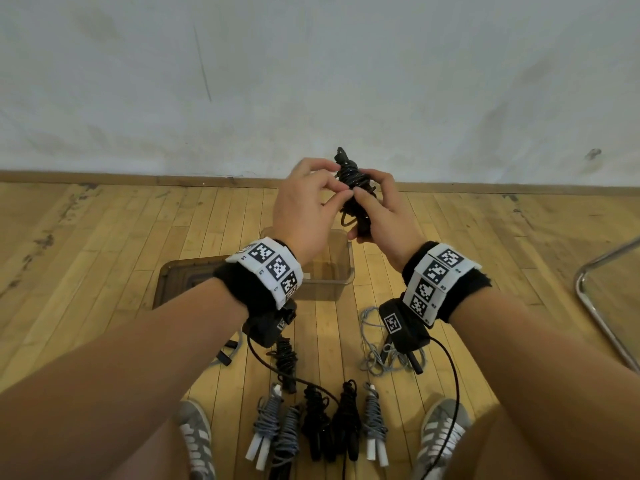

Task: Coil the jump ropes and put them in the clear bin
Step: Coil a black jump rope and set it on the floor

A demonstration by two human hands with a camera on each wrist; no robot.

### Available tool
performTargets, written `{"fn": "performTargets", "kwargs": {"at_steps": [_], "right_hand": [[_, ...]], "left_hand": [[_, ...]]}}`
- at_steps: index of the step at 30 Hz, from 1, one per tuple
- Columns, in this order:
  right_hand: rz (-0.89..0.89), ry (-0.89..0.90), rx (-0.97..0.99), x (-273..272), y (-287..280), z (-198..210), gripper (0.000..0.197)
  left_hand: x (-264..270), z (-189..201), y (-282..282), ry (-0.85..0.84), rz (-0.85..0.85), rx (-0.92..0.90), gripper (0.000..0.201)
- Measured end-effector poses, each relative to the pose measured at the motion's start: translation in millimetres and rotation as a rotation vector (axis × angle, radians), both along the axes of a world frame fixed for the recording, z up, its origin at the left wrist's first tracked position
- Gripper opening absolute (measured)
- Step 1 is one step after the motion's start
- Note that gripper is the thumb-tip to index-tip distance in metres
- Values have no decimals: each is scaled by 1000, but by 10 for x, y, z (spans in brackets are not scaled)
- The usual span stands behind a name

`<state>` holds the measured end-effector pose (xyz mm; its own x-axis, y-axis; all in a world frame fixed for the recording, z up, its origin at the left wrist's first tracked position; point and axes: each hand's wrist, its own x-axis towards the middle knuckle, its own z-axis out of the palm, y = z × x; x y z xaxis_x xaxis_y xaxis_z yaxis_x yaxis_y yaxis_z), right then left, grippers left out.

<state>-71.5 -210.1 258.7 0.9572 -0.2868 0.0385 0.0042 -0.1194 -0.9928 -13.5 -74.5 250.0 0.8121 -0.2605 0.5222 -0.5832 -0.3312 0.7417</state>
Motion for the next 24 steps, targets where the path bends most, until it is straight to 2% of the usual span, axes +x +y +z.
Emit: {"fn": "performTargets", "kwargs": {"at_steps": [3,7,15,20,24], "right_hand": [[-7,35,18,-9,0,26,27],[10,34,7,-29,8,33,32],[-3,93,165,-16,-26,25,29],[-30,81,159,-4,-52,18,28],[-48,55,114,0,-30,13,28]], "left_hand": [[0,-3,-1,63,-53,-53,2],[5,-8,20,39,-60,-57,1],[24,20,27,179,-122,-111,5],[-4,24,29,203,-174,-105,16],[46,46,44,223,-168,-140,32]]}}
